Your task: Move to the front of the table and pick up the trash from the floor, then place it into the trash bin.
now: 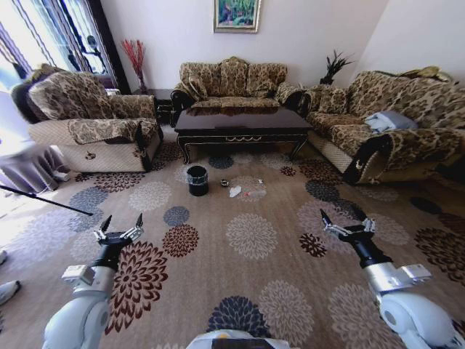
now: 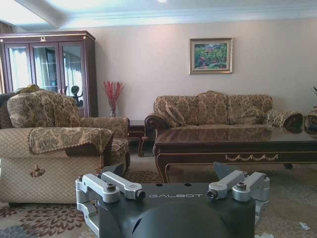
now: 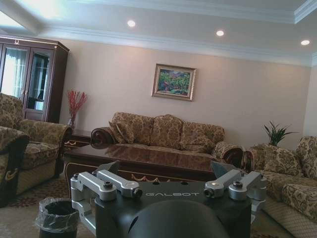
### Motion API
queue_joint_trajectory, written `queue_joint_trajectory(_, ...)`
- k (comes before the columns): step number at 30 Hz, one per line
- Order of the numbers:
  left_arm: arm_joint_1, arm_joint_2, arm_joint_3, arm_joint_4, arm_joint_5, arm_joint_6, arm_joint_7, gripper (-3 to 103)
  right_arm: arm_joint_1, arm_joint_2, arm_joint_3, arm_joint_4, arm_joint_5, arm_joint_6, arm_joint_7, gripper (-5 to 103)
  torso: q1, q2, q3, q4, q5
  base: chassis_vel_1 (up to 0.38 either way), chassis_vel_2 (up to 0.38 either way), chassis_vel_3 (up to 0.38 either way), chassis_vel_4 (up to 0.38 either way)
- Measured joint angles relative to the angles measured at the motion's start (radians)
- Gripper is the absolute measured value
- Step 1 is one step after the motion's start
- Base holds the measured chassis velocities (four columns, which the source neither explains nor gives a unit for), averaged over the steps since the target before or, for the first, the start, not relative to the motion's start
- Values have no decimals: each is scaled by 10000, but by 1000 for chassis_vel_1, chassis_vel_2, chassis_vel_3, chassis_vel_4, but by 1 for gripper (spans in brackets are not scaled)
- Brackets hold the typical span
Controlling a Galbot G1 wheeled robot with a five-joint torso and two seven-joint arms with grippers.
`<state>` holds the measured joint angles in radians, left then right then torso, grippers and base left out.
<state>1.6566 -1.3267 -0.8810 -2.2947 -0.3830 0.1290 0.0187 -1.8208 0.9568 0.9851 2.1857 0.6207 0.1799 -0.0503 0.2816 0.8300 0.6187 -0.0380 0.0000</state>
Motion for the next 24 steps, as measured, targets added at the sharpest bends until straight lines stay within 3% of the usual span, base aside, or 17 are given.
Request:
queue_joint_trajectory(10,65,-31,-17,-150,-14,-13,15,100,-151,51,105,422,146,-422,249,100,-206,-481,-277,-1,0,0,0,0,0)
queue_joint_trajectory(24,129,-40,-32,-204,-38,-54,26,100,-163,114,65,364,50,-368,291,100,-438,-1049,-610,0,0,0,0,0,0)
